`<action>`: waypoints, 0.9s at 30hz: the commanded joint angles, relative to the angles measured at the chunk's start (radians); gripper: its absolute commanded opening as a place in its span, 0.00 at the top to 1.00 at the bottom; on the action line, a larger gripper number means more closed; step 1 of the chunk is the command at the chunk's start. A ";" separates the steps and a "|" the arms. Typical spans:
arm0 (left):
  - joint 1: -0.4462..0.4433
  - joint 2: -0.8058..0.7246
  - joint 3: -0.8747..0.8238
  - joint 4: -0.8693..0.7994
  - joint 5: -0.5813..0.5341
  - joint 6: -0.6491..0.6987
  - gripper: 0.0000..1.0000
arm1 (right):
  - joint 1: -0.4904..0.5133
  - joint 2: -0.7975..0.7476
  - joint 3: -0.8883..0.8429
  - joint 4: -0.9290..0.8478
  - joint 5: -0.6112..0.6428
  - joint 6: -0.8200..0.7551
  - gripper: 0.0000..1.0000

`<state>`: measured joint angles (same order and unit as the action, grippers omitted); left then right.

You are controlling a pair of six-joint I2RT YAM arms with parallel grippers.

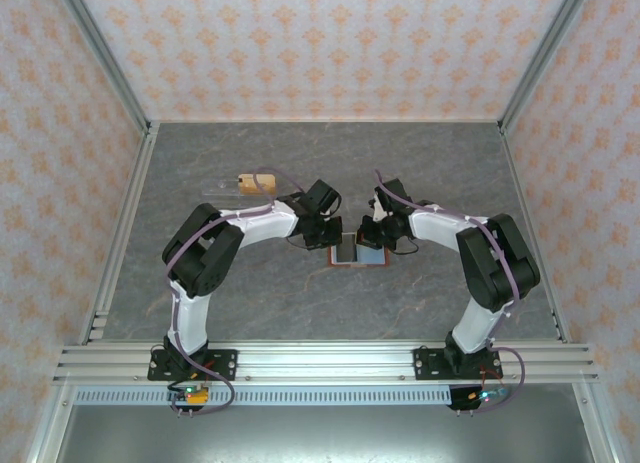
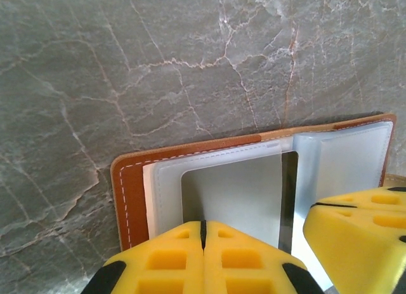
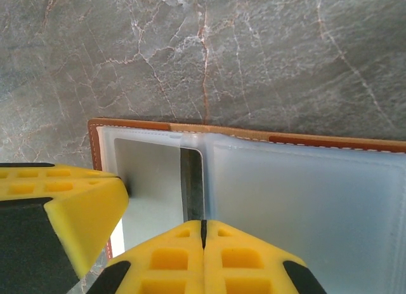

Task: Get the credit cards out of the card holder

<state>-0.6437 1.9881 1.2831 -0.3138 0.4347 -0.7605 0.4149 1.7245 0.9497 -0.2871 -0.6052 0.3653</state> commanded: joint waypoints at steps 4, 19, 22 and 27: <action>-0.005 0.025 -0.002 -0.053 -0.032 0.010 0.96 | -0.013 -0.017 -0.017 0.009 -0.076 0.026 0.95; 0.002 0.022 -0.062 -0.021 -0.046 -0.012 0.96 | -0.013 -0.092 -0.116 -0.027 -0.128 0.156 0.77; 0.001 0.020 -0.063 -0.020 -0.048 -0.013 0.96 | -0.012 -0.092 -0.129 -0.007 -0.155 0.173 0.78; 0.000 0.019 -0.068 -0.017 -0.048 -0.019 0.96 | -0.003 -0.067 -0.138 0.029 -0.174 0.185 0.79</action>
<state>-0.6415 1.9869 1.2591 -0.2768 0.4343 -0.7692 0.4049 1.6539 0.8280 -0.2836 -0.7528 0.5270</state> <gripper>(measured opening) 0.047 0.217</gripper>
